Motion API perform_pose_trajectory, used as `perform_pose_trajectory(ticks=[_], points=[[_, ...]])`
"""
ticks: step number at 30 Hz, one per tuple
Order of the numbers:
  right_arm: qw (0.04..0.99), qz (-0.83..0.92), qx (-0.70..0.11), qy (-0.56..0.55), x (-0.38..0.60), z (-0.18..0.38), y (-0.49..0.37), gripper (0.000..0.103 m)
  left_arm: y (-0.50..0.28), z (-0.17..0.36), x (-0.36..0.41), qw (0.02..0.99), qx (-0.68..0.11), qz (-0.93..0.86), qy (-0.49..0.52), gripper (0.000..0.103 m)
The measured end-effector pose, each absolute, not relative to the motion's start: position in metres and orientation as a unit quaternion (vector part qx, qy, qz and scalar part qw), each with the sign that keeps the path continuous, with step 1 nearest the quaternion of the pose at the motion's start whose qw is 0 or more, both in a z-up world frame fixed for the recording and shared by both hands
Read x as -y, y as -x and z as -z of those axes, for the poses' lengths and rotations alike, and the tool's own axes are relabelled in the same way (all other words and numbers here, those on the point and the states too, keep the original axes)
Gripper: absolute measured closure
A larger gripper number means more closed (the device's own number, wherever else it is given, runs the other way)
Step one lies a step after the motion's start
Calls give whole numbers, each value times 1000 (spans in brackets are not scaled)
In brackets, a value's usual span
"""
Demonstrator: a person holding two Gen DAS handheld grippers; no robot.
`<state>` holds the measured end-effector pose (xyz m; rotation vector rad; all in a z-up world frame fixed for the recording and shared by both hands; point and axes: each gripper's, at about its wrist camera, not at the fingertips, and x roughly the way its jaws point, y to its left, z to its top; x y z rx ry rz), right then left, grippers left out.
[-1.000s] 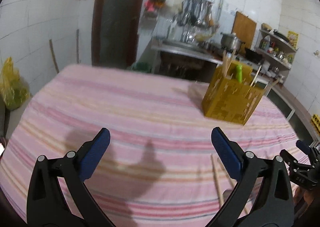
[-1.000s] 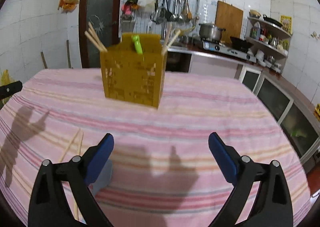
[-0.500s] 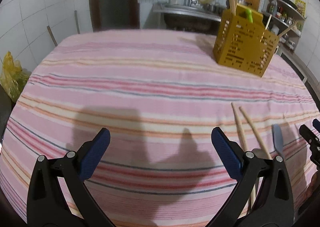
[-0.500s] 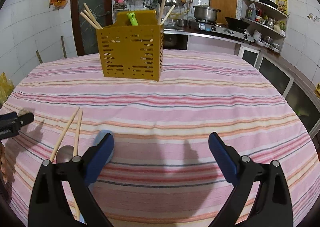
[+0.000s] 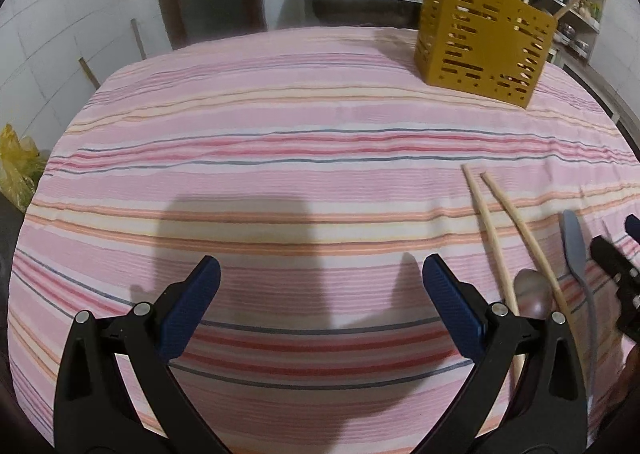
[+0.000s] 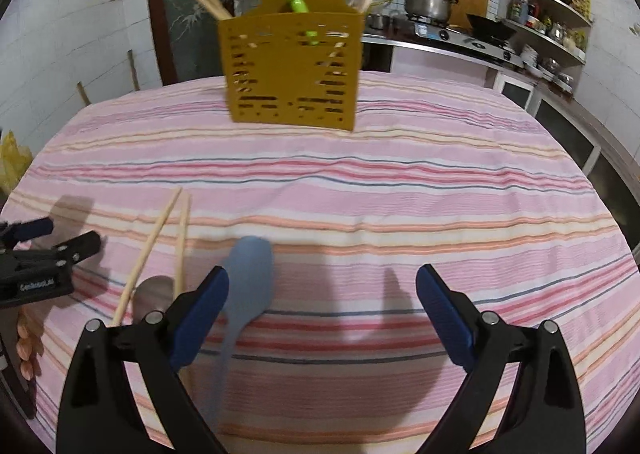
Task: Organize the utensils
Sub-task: 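Lower both tools back toward the table beside the blue spatula, then close the right tool on the blue spatula handle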
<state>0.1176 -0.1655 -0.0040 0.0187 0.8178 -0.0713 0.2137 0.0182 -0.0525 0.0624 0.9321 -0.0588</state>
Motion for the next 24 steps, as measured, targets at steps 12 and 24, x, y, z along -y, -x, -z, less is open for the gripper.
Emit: perform_pose_trajectory(ticks=[12,24], points=[[896,49,-441,24,138,16,-131,28,-219,51,-17,887,-461,23,25,5],[890,48,-453,5,137,12,-134,48,-217,47,-6,892,-451,18,11,5]])
